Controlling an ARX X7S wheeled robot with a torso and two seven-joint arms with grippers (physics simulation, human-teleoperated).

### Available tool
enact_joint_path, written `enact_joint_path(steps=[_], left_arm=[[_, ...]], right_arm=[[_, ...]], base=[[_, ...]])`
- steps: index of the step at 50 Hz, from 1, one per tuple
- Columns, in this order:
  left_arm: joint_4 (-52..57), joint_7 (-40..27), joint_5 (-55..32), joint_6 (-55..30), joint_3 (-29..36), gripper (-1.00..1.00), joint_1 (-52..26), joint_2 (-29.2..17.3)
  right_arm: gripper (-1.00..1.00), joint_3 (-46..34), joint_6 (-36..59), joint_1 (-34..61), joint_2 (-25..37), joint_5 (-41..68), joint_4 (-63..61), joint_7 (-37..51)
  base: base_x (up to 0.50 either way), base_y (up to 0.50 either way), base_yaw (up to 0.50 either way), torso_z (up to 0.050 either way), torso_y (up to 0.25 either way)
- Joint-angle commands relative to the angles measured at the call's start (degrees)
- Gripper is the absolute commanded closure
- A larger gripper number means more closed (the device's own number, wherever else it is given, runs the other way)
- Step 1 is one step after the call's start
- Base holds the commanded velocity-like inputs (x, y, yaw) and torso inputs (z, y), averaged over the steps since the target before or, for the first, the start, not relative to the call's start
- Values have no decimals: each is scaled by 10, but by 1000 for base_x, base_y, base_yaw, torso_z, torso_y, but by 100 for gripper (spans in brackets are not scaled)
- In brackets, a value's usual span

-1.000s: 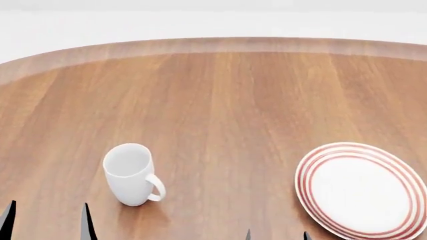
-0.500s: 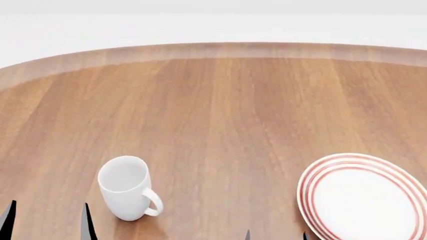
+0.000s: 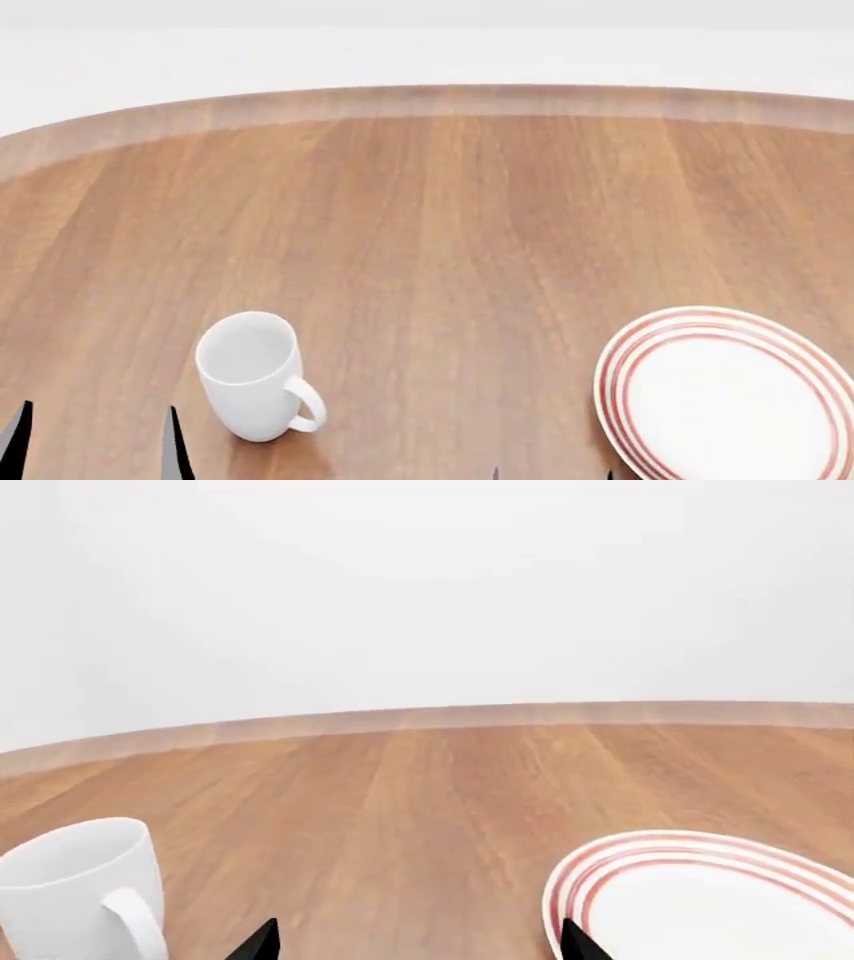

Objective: Pick up the red mug and put it on the plate

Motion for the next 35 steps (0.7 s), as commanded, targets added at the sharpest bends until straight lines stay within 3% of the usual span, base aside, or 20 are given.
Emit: enact_joint_path(steps=[1,7,17,35], left_arm=[[-2,0,-2,5,3,-100,-1,-1],[-3,0,-4,7,5,-100,-2,-2],[-4,0,-6,9,7,-100,-3,-3],[-3,-4,-6,7,10,-100,-3,-5]], right_arm=[[-100,-1,-13,-49,25,0,-60,2],[-100,4,14,-103,66,2,-172,17],[-100,11,-15,-171,93,-5,-213,22],[-100,7,-206,-283,87,-38,-130,-9]], base=[[0,0,0,0,0],[0,0,0,0,0],[0,0,0,0,0],[0,0,0,0,0]])
